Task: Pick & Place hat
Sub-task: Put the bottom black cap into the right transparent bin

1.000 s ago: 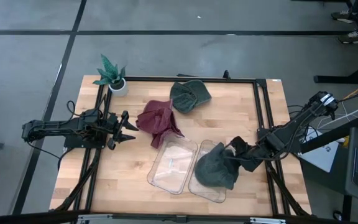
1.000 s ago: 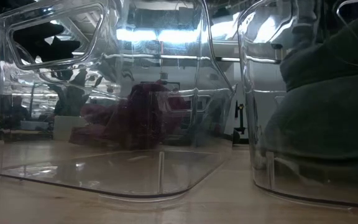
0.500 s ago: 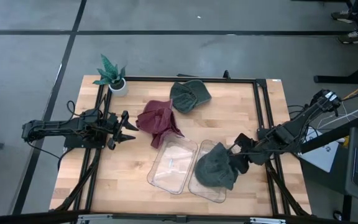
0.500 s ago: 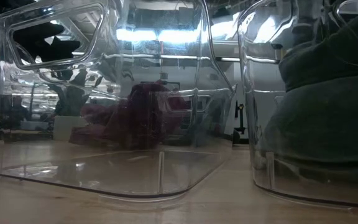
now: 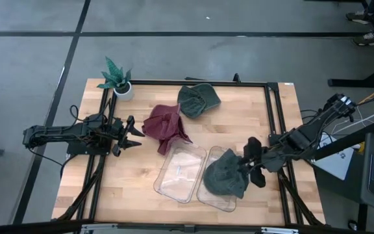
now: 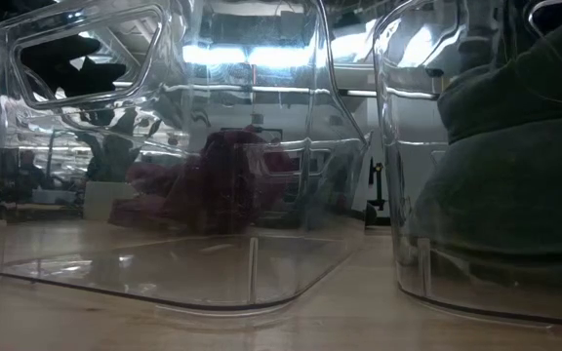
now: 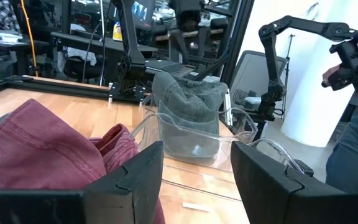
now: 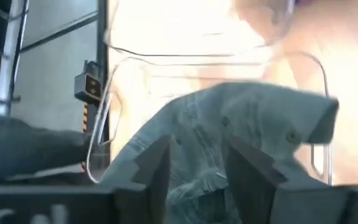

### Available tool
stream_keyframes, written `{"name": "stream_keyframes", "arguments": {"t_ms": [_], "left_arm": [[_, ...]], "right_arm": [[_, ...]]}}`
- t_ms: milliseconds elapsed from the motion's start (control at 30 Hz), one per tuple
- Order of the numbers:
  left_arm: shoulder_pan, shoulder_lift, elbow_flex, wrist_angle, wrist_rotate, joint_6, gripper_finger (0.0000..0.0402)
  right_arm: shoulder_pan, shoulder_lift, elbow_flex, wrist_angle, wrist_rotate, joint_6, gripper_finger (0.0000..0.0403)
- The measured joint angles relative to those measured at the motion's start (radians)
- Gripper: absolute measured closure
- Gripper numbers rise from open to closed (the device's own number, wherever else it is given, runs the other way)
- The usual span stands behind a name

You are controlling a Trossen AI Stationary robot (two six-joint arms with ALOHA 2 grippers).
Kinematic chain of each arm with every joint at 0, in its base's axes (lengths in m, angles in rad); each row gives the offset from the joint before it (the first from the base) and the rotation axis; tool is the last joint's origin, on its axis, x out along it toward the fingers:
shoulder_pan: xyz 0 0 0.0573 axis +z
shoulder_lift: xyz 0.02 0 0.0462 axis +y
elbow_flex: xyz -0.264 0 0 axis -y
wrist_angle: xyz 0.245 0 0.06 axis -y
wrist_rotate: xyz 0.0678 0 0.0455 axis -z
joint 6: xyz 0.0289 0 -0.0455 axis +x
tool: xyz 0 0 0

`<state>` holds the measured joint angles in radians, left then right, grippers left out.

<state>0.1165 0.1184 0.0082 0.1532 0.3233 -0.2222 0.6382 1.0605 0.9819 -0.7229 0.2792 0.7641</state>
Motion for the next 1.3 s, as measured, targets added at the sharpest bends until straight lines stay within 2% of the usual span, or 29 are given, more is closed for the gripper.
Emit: {"name": "stream_keyframes", "arguments": {"t_ms": [200,267,567,867,1000,1167,1300], "left_arm": [[0.000,0.000,0.000,0.000,0.000,0.000,0.0217],[0.000,0.000,0.000,0.000,0.000,0.000,0.0217],[0.000,0.000,0.000,0.000,0.000,0.000,0.0217],[0.000,0.000,0.000,0.000,0.000,0.000,0.0217],[0.000,0.000,0.000,0.000,0.000,0.000,0.0217],[0.000,0.000,0.000,0.000,0.000,0.000,0.0217],[0.000,0.000,0.000,0.000,0.000,0.000,0.0217]], "right_arm": [[-0.029,0.052,0.013,-0.019,-0.096,-0.133,0.0373],[-0.043,0.079,0.004,-0.027,-0.124,-0.157,0.0393],[-0.094,0.158,0.002,-0.048,-0.147,-0.162,0.0397],[-0.076,0.160,0.001,-0.170,-0.210,-0.010,0.0397],[-0.056,0.160,-0.030,-0.158,-0.256,0.033,0.0399],[-0.049,0.160,-0.106,-0.058,-0.369,0.098,0.0398],[-0.049,0.160,-0.137,0.012,-0.381,0.110,0.0395]]}}
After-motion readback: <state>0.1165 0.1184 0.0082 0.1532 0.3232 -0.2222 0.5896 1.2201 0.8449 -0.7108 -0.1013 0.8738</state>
